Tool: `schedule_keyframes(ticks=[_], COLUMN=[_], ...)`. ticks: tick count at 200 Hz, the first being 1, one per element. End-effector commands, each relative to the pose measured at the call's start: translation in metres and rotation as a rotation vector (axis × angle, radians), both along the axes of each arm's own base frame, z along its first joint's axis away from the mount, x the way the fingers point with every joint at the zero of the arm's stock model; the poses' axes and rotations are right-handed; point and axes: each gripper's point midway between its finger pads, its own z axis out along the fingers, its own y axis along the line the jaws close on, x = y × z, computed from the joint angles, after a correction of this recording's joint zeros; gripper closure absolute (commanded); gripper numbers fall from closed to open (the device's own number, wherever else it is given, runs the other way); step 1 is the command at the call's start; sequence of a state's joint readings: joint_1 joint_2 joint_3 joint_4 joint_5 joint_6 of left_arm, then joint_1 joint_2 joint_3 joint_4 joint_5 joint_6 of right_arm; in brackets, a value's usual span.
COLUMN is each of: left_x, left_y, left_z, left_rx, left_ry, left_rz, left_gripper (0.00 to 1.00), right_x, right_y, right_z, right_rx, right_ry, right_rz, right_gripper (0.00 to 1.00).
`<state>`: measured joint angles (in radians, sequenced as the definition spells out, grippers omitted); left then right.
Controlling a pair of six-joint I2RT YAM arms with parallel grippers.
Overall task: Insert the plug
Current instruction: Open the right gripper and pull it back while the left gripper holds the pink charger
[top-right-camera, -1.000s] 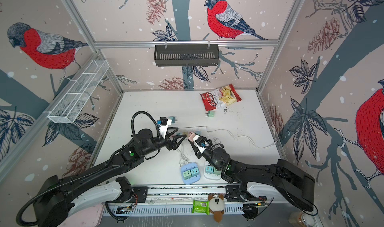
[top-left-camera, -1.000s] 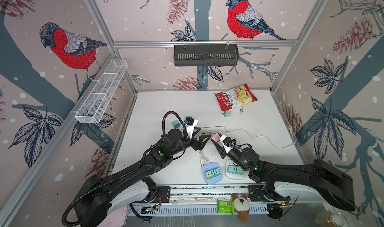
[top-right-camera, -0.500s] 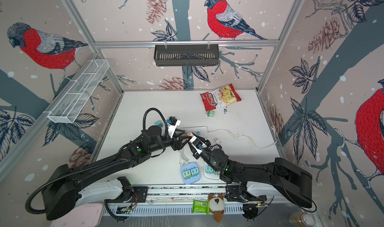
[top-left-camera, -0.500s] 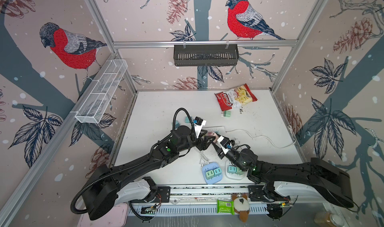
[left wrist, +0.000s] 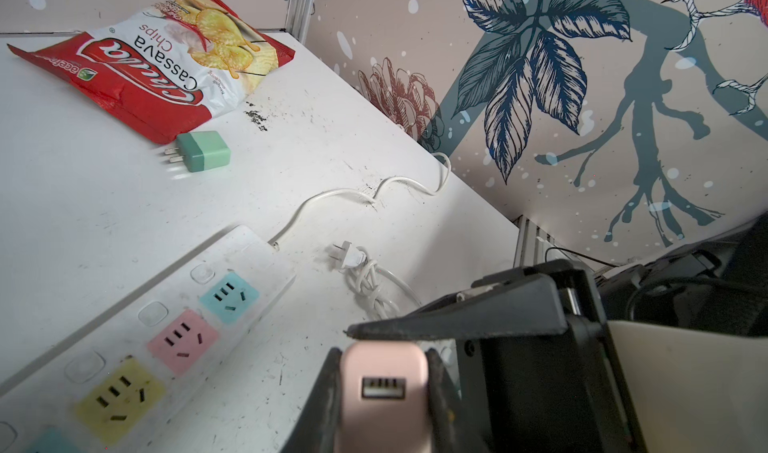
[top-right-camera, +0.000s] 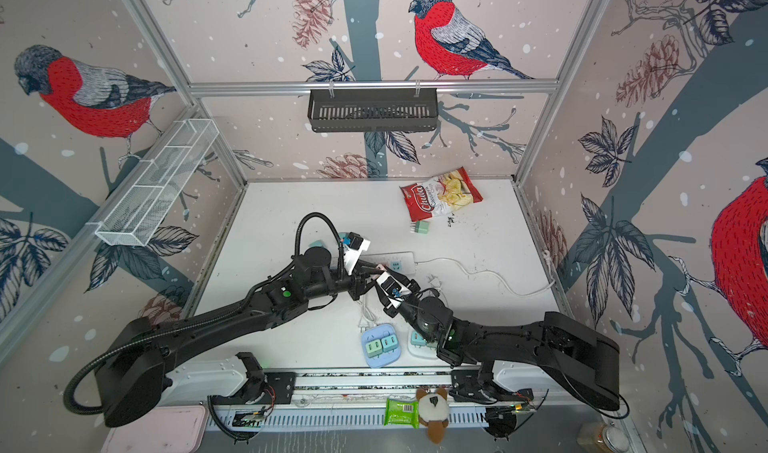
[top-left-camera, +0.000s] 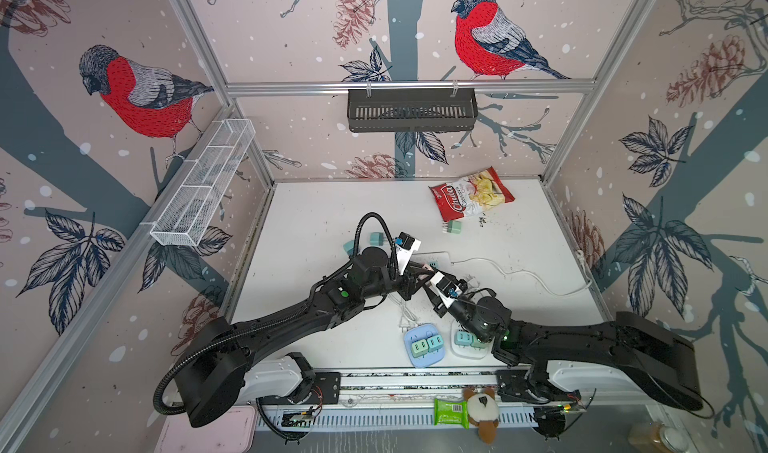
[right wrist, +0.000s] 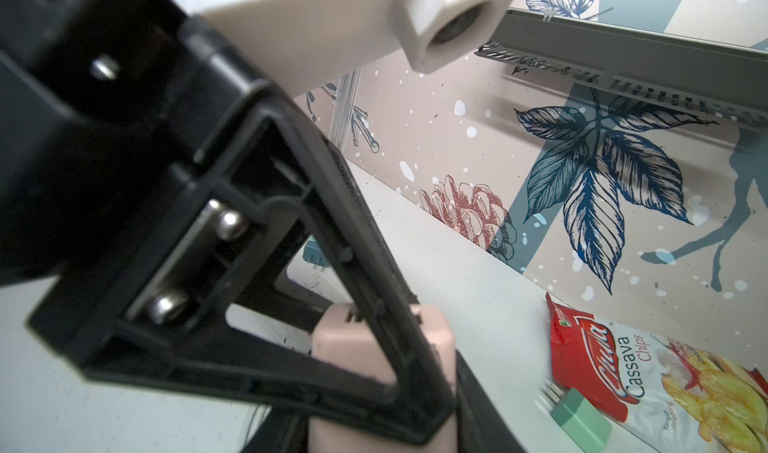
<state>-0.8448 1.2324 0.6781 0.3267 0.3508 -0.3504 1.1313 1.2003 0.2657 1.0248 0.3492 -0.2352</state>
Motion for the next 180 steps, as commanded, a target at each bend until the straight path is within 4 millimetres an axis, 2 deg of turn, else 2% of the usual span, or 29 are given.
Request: schedule_keyframes(ticks=[1,4,10,16,28,44,64,98,140,158,180], left_x=[-0.008,-0.008,-0.007,-0.007,-0.004,0.002,0.014,0.029,0.056,0.063,0.065], left_y=[-0.005,-0.005,-0.005,-0.004,-0.002,0.004,0.016,0.04,0.071,0.077,0.075], left_z=[0.0,0.0,0.001,0.001,0.0,0.002,0.005,0.009,0.003,-0.004,-0.008], left_rx=[0.005,0.006,0.007,0.008,0.014,0.018,0.031,0.038,0.043,0.078,0.099], left_ry=[-0.021,-0.023,-0.027,-0.034,-0.048,-0.072,-0.103,-0.177,-0.204,-0.232,-0.269], left_rz=[-0.064,-0.063,-0.06,-0.055,-0.038,0.006,0.105,0.229,0.324,0.347,0.328], left_gripper=[0.97,1.0,1.0,1.0,1.0,1.0,1.0,1.0,1.0,1.0,1.0], right_x=[-0.003,-0.003,-0.002,-0.002,-0.001,-0.001,0.002,0.005,0.022,0.03,0.044], right_y=[0.002,0.002,0.001,0.0,-0.003,-0.004,-0.015,-0.038,-0.063,-0.073,-0.092], right_z=[0.021,0.021,0.021,0.021,0.022,0.022,0.026,0.029,0.028,0.025,0.02], right_rx=[0.074,0.075,0.078,0.083,0.095,0.1,0.133,0.193,0.253,0.274,0.301], right_ry=[-0.026,-0.025,-0.022,-0.017,-0.004,0.01,0.012,0.018,0.072,0.1,0.136], right_rz=[0.018,0.016,0.01,0.004,-0.007,-0.004,-0.049,-0.083,-0.154,-0.175,-0.258], right_gripper=[0.99,0.99,0.95,0.88,0.65,0.52,0.46,0.3,0.23,0.21,0.19])
